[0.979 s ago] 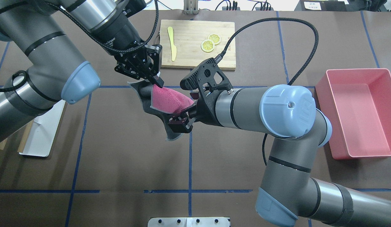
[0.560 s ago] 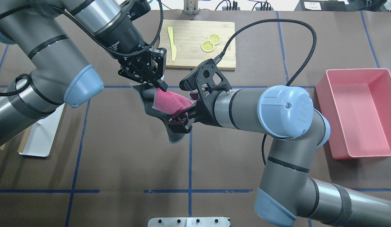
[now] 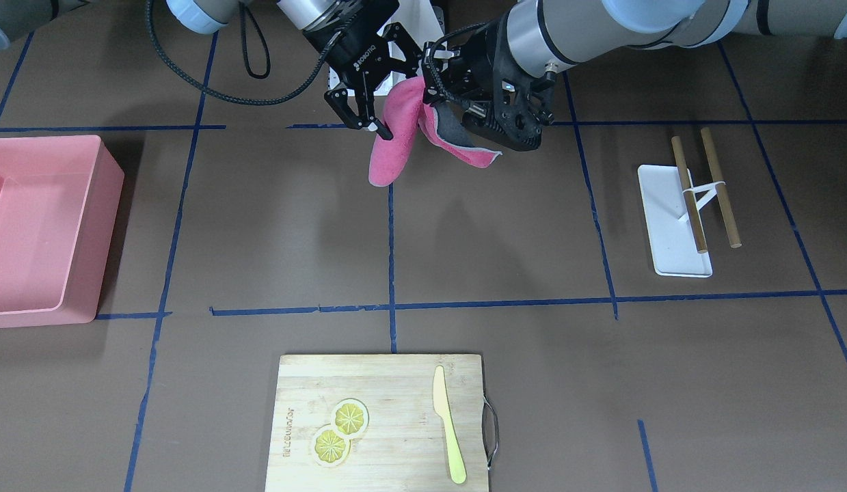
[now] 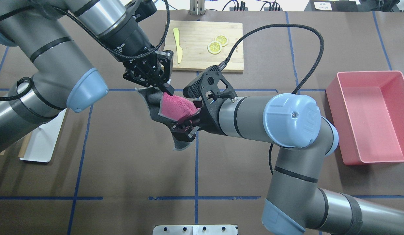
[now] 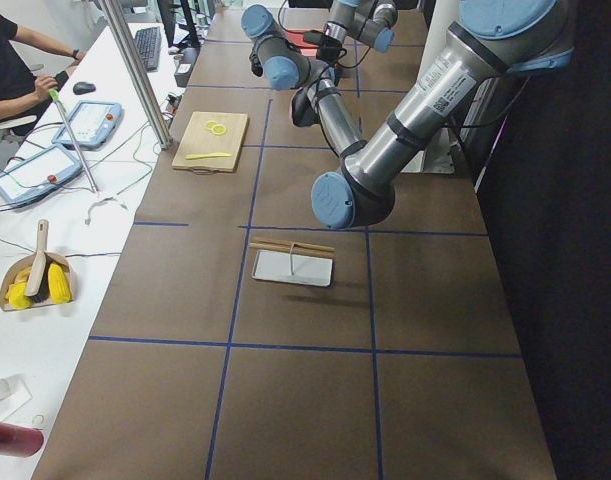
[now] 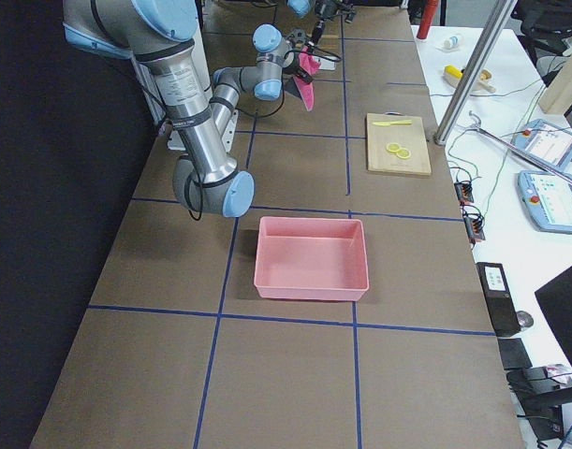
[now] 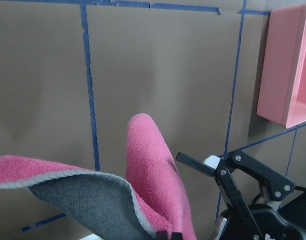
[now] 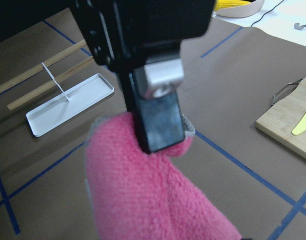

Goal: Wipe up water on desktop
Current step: 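Grasp the cloth with the right gripper and open the left gripper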

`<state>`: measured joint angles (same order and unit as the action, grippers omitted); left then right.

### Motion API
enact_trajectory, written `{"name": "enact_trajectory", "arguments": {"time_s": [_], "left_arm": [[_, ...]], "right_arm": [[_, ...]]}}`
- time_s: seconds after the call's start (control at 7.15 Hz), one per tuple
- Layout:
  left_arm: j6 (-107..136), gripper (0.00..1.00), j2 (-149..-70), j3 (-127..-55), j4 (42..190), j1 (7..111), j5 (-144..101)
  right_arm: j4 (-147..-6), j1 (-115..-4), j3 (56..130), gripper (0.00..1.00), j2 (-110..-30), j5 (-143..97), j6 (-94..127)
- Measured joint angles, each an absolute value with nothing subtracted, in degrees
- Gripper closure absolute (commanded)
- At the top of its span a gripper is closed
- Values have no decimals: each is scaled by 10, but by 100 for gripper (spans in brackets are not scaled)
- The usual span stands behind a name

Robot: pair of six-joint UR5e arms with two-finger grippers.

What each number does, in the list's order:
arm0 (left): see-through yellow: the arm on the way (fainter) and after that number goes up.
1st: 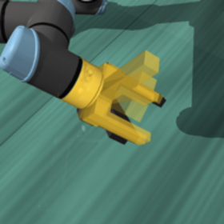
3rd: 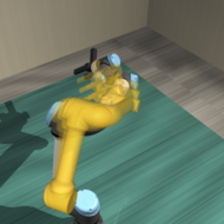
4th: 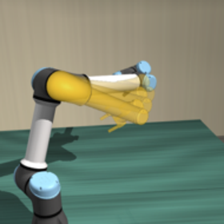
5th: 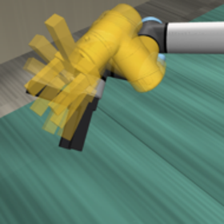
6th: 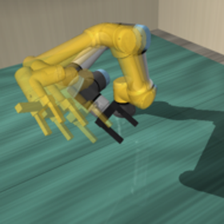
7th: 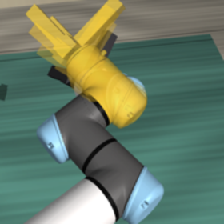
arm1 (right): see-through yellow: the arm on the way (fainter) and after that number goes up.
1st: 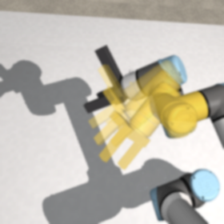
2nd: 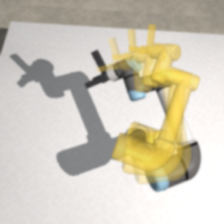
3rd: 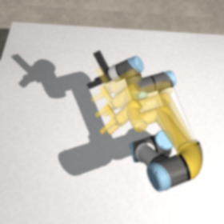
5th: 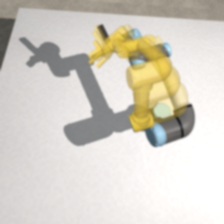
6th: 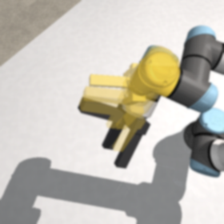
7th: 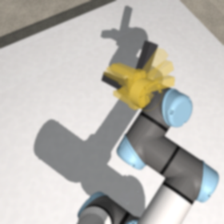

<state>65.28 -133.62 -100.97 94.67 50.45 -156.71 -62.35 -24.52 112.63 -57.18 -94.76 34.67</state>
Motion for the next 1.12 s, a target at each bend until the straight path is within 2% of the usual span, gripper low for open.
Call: {"name": "enact_trajectory", "arguments": {"time_s": [0.28, 0.42, 0.56, 0.84, 0.98, 1.12], "left_arm": [[650, 100, -1332, -1009, 948, 505, -1567], [650, 100, -1332, -1010, 948, 505, -1567], [652, 100, -1332, -1011, 947, 505, -1567], [653, 98, -1332, -1013, 947, 505, -1567], [653, 93, -1331, -1014, 947, 505, -1567], [653, 42, -1331, -1014, 947, 505, -1567]], "right_arm": [[-623, -243, 1129, 71, -572, -947, 354], [-623, -242, 1130, 91, -572, -947, 361], [-623, -241, 1131, 100, -572, -947, 368], [-623, -241, 1132, 100, -572, -948, 387], [-624, -240, 1134, 100, -572, -949, 401], [-624, -240, 1134, 100, -572, -949, 408]]}}
